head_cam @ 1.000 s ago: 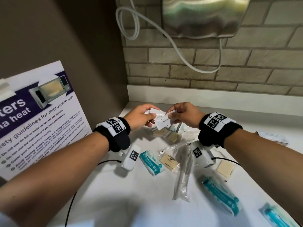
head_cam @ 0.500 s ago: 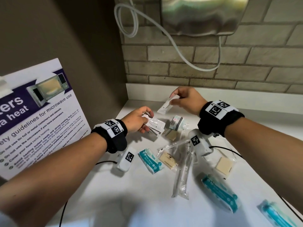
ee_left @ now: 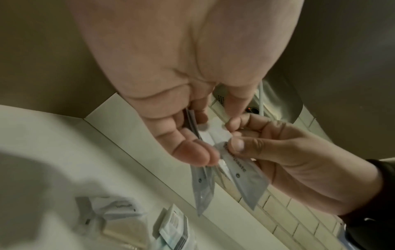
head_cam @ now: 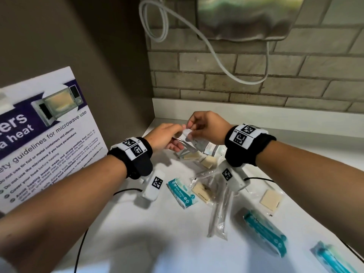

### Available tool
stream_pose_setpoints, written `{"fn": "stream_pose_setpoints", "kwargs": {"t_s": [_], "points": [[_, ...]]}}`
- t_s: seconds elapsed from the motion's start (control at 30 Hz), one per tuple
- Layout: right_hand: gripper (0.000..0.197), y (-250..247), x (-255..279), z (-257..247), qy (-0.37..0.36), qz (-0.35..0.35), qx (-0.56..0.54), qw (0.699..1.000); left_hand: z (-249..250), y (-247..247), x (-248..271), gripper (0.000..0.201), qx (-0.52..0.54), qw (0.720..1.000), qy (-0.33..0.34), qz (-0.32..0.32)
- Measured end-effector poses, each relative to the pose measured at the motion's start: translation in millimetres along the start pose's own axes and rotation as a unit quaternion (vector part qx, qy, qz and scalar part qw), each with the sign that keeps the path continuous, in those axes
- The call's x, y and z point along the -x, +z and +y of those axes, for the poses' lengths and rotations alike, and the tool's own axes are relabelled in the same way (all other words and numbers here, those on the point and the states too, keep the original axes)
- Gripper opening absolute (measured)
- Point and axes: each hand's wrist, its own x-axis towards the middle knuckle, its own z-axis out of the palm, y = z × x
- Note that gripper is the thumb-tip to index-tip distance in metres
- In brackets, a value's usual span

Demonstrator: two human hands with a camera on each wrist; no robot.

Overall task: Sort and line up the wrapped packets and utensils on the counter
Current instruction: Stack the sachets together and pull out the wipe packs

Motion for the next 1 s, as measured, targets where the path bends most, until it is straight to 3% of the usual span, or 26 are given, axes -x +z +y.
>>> {"fn": "stream_pose_setpoints", "kwargs": {"t_s": [0.17,0.3,0.33,0.4,0.47,0.57,0.83,1.0], "points": [[0.023,2.2,-13.3,2.0,-0.030,0.065,0.040,0.997,-6.4,-14.3,-9.0,0.009,-0.083,0.995,0.030,0.044],[0.015,7.9,-28.4,21.6,0.045,0.115,-0.007,0.992,1.7,-37.0,-17.9,0.011,-0.083,0.983,0.064,0.149],[0.012,11.8,-31.7,27.9,0.078,0.096,0.003,0.992,5.3,-42.6,-20.8,0.010,-0.082,0.979,0.072,0.171],[0.013,23.7,-36.6,39.7,0.125,-0.006,0.118,0.985,13.1,-50.4,-26.0,0.011,-0.088,0.973,0.083,0.196],[0.032,39.7,-40.6,47.2,0.125,-0.110,0.256,0.952,20.2,-53.7,-29.2,0.013,-0.098,0.970,0.095,0.203],[0.047,57.7,-46.6,49.6,0.115,-0.179,0.302,0.929,27.7,-50.8,-28.4,0.013,-0.101,0.972,0.105,0.183],[0.041,67.2,-67.4,54.0,0.093,-0.174,0.394,0.898,6.9,-44.0,-23.6,0.014,-0.114,0.979,0.083,0.146],[0.019,40.1,-64.3,40.1,0.093,-0.137,0.340,0.926,-13.3,-53.0,-26.3,0.012,-0.137,0.968,0.053,0.205]]}}
